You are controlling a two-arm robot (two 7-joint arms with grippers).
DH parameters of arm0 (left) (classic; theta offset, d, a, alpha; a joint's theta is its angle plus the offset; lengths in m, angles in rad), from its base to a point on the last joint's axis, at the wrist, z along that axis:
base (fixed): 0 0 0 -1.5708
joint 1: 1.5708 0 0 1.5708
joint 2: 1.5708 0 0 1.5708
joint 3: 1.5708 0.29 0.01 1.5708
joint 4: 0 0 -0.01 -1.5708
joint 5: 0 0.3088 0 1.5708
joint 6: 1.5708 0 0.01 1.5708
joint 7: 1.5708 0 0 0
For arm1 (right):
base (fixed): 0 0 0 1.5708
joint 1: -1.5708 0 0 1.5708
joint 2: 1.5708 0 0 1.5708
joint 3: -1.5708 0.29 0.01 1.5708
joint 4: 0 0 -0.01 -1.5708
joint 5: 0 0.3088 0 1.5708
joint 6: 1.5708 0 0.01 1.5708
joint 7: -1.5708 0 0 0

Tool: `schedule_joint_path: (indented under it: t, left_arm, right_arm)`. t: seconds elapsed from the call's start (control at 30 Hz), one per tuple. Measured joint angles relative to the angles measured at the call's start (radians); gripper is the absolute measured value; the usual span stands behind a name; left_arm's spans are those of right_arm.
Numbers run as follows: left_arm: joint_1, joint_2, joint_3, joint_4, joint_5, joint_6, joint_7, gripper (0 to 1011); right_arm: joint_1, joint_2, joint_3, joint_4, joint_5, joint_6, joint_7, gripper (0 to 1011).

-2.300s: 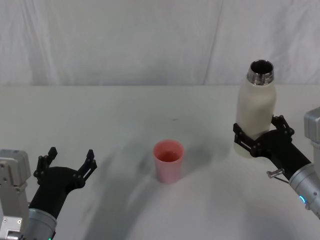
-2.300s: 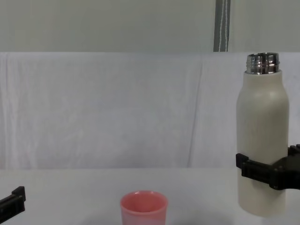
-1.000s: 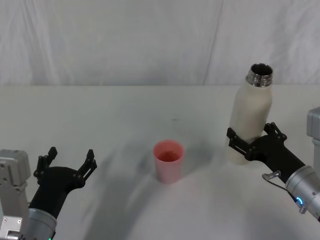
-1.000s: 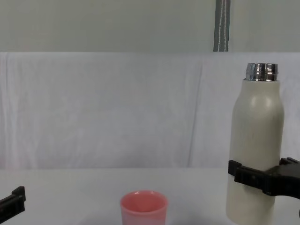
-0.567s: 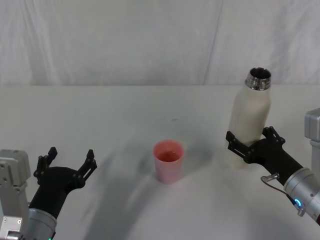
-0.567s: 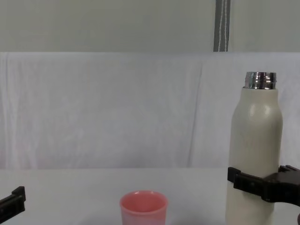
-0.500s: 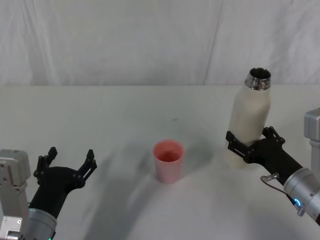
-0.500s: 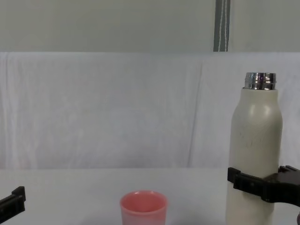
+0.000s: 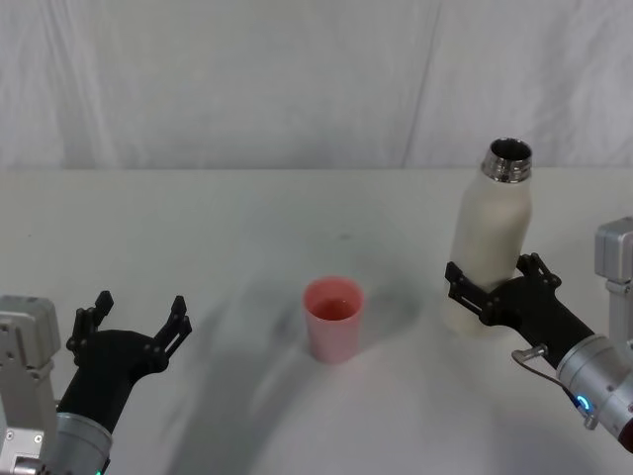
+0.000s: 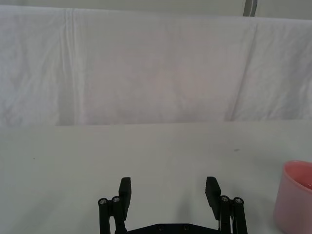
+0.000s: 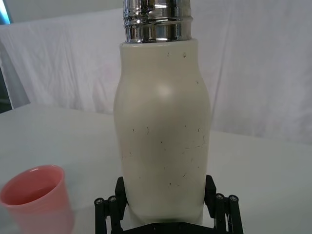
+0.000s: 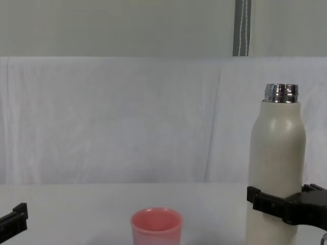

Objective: Grasp the thermos with one hand and pour water into the cup lid.

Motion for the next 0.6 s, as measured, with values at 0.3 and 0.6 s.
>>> schedule_joint_path:
  t: [0.3,0.6]
  left_arm:
    - [0.0,0.0,0.0,0.0,0.0,0.0,0.0,1001]
    - [0.0,0.0,0.0,0.0,0.0,0.0,0.0,1001]
  right_arm:
    - [-0.006,-0.003,0.002,0.015,-0.013,-0.019,-0.006,957]
    - [-0.012,-0.012,0.012,0.032,-0.013,-0.04,-0.006,957]
